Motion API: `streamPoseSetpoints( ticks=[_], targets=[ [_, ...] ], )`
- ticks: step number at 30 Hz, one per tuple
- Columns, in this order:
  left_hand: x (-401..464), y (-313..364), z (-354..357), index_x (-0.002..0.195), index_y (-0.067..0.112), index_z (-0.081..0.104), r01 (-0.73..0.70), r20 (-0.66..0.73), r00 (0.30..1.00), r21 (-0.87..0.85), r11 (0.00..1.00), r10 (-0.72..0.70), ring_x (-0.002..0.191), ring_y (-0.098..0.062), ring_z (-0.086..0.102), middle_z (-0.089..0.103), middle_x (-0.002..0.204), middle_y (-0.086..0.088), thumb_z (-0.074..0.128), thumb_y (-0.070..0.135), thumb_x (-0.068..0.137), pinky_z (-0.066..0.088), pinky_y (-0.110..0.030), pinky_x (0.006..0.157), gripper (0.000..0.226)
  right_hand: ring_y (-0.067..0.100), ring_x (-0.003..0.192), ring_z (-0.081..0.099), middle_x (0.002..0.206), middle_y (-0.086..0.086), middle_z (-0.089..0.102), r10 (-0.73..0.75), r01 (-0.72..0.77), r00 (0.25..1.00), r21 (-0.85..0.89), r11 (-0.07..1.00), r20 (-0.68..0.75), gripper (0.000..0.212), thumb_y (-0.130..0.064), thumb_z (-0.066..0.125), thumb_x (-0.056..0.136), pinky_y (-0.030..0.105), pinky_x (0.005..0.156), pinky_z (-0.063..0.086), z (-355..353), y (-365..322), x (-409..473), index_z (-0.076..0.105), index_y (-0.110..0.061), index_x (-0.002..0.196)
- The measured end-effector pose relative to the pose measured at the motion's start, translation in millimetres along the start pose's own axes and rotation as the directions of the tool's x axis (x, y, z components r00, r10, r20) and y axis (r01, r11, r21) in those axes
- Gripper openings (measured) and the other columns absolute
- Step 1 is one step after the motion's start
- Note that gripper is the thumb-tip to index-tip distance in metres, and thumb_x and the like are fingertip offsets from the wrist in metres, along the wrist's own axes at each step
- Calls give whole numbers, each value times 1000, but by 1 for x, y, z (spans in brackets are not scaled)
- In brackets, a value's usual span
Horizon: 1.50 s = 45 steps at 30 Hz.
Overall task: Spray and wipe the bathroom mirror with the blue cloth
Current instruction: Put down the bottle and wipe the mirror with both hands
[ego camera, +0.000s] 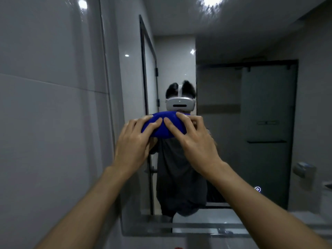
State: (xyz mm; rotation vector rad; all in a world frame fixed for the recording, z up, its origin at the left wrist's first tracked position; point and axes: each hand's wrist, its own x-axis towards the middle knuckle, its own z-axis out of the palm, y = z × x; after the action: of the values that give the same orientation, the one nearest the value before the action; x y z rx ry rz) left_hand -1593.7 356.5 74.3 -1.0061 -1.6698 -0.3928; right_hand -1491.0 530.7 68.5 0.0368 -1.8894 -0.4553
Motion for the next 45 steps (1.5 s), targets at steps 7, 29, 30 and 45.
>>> streamPoseSetpoints(
  ticks=[7,29,30,45],
  targets=[
    [-74,16,18,132,16,60,47,100,994,-74,996,-40,112,-32,56,60,132,-12,80,2,66,46,-43,96,70,39,114,47,142,21,45,-14,6,992,69,998,122,78,-11,69,78,46,85,54,18,-25,-70,38,-21,148],
    [-227,55,52,110,28,56,144,476,877,-115,983,-73,90,-22,67,70,103,-1,96,14,41,55,-38,83,82,25,97,56,128,9,48,-50,-80,858,229,970,511,86,-28,89,56,28,65,56,39,-92,-212,53,-26,134],
    [-233,56,55,109,29,56,149,487,870,-119,982,-73,90,-21,66,69,103,0,96,14,42,54,-37,84,79,25,96,56,128,9,49,-53,-91,844,239,967,534,89,-31,90,53,28,64,56,39,-95,-215,53,-27,134],
    [-270,59,63,93,31,45,66,584,811,-145,987,32,72,-14,65,66,85,5,88,23,28,49,-26,76,78,20,86,65,111,4,58,-176,-31,689,272,962,703,86,-50,91,39,20,52,54,46,-118,-238,55,-30,115]
  ],
)
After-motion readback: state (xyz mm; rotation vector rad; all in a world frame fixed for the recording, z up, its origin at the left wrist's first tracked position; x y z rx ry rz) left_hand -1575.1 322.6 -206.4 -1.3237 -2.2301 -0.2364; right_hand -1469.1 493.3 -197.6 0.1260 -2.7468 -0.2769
